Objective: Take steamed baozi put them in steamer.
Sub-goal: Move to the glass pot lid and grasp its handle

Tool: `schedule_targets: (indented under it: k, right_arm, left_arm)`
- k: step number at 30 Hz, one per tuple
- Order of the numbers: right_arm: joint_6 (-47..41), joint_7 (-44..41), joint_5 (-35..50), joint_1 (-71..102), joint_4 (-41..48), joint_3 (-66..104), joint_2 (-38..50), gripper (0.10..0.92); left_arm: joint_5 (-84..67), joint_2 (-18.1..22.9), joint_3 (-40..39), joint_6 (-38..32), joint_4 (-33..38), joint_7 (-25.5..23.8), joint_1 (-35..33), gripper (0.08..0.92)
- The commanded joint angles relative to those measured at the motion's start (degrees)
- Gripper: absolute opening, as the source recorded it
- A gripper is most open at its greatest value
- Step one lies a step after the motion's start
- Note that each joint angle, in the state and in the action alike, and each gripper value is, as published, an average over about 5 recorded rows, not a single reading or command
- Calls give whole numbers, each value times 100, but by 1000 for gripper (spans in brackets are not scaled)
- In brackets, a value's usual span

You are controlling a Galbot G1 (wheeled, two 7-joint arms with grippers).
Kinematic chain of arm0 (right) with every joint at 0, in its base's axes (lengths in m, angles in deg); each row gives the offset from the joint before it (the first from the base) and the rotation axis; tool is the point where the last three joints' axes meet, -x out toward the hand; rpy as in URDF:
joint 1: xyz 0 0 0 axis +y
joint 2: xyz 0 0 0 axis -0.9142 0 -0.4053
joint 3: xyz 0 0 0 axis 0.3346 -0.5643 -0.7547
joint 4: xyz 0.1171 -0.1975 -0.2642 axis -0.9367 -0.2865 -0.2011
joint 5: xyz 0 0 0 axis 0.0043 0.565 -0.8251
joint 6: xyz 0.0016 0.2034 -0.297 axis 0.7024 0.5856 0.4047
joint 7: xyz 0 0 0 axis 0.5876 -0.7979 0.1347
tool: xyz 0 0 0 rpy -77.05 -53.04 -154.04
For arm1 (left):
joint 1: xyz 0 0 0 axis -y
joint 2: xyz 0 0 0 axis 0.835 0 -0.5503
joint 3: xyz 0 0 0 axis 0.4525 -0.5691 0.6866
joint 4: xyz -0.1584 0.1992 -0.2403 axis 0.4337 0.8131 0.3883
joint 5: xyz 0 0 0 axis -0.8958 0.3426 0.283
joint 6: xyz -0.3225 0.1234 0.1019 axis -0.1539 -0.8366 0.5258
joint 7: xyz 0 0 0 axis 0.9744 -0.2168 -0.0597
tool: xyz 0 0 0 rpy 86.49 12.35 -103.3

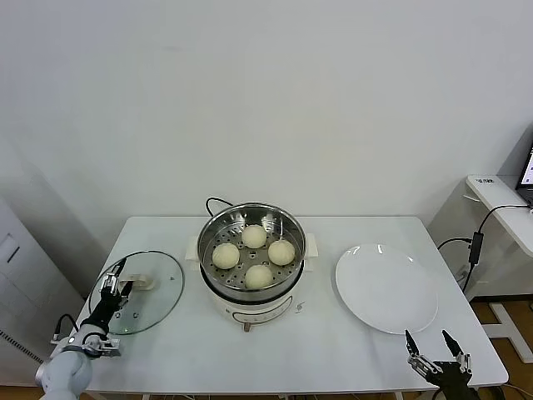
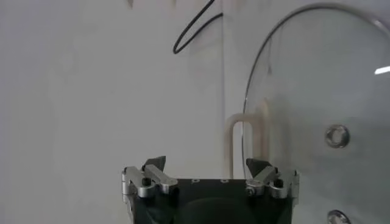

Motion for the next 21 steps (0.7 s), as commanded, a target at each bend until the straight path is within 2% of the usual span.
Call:
schedule_targets:
  k: [1,4,11,21]
  right_arm:
    - [12,6,-35,10,16,-3,-25,823]
    - [15,11,-55,-13,40,-22,-21,823]
    - [45,12,-73,-24,68,-36,-23,823]
    - [27,59,-128,-154,50,-102,-19,823]
  left_arm:
    - [-28,-3,-83,152,-198,-38,264,819]
    - [-137,-2,-119,163,-148,-65,243,772]
    - [-503,-28,-173,186,49,-20,37,565]
    - [-1562,-426,-393,518,1177,-538,-633,279]
